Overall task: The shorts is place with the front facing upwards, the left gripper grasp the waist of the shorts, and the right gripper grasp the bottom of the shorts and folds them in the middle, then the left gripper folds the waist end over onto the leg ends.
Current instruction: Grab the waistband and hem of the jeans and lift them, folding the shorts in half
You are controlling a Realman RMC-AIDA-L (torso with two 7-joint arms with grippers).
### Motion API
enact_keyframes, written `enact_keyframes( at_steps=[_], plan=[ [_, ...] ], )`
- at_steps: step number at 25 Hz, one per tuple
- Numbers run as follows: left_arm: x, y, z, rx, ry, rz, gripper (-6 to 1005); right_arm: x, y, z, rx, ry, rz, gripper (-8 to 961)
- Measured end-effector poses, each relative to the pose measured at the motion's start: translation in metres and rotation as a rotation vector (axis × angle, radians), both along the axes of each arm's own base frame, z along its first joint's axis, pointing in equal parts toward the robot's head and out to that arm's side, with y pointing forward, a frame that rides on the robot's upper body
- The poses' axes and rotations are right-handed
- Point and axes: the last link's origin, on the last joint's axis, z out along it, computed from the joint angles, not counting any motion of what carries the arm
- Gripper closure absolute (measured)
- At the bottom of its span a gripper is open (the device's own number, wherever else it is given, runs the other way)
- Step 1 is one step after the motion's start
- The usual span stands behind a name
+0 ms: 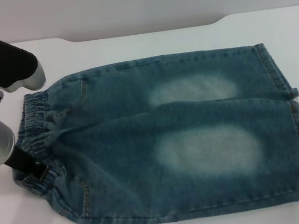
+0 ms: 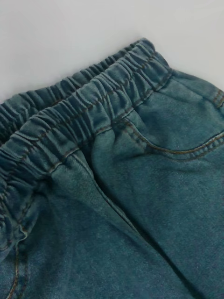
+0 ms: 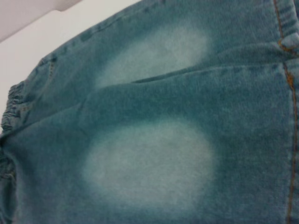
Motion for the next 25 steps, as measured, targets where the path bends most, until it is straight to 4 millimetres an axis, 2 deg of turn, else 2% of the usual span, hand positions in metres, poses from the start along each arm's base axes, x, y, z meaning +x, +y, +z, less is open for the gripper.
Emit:
enact_keyframes(
  at_steps=[2, 7, 15, 23, 25],
  plan=[
    [0.000, 0.000, 0.000, 0.001, 0.000, 0.000, 952, 0.001, -0.001, -0.003, -0.020, -0.020, 0.000, 955],
    [-0.001, 0.000, 0.000, 0.000, 0.000, 0.003, 952, 0.007, -0.004, -0.004, -0.021, -0.028, -0.030, 888],
    [0.004, 0.002, 0.000, -0.004, 0.004, -0.002, 951, 0.016, -0.006, 0.004, 0.005, -0.036, -0.077, 579],
    [0.009, 0.003, -0.001, -0.016, 0.011, -0.014, 951, 0.020, -0.008, 0.001, -0.002, -0.029, -0.101, 266],
    [0.010, 0.003, -0.002, -0.019, 0.013, -0.017, 951, 0.021, -0.008, 0.000, -0.003, -0.026, -0.106, 269]
  ],
)
